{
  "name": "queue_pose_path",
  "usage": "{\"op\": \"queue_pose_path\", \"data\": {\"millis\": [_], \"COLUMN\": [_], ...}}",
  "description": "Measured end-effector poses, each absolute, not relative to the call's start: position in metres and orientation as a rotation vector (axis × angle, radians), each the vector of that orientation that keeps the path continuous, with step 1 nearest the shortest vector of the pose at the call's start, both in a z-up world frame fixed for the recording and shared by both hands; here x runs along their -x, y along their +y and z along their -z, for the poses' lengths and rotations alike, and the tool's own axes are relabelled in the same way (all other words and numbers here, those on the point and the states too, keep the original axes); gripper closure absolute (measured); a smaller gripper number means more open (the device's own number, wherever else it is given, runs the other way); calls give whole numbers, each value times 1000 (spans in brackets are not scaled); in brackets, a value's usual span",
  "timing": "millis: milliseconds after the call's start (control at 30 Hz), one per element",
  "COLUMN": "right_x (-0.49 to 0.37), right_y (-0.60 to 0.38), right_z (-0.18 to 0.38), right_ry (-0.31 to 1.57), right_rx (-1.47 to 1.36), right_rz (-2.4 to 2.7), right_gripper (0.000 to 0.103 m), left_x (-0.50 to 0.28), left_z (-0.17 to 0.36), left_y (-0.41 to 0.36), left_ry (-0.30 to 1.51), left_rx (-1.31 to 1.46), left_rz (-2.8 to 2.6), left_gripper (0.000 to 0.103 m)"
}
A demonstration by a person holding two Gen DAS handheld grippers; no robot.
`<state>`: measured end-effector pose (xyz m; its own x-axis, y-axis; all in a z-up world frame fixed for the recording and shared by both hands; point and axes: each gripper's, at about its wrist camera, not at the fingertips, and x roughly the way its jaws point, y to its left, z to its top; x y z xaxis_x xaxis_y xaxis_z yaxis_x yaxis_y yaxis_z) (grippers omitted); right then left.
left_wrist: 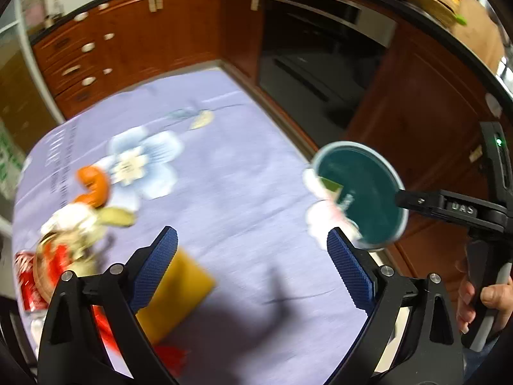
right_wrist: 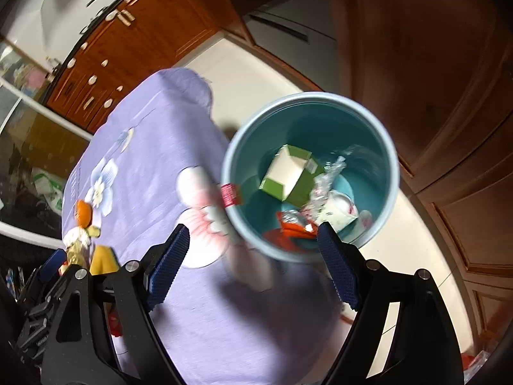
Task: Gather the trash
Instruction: 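Move the left gripper toward the red plastic bag while the right approaches the yellow sponge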
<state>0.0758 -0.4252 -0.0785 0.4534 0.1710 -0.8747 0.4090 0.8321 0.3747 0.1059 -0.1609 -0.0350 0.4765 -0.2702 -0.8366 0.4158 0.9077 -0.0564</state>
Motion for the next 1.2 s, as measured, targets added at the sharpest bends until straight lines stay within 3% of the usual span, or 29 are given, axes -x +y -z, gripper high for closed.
{"op": "queue_pose_path", "data": {"millis": [400, 1200], "right_x": [-82, -107], "right_y": [-338, -190], "right_z": [69, 86], "right_ry": [1144, 1293], "right_rx": [-509, -307], "right_rz": [40, -137], "right_gripper": [25, 25], "left_x": [-94, -52], "left_z": [46, 100], "left_y": [-44, 79], "left_ry": [988, 1093], "left_rx": [-76, 45], "left_rz": [191, 114], "left_gripper": [8, 8]}}
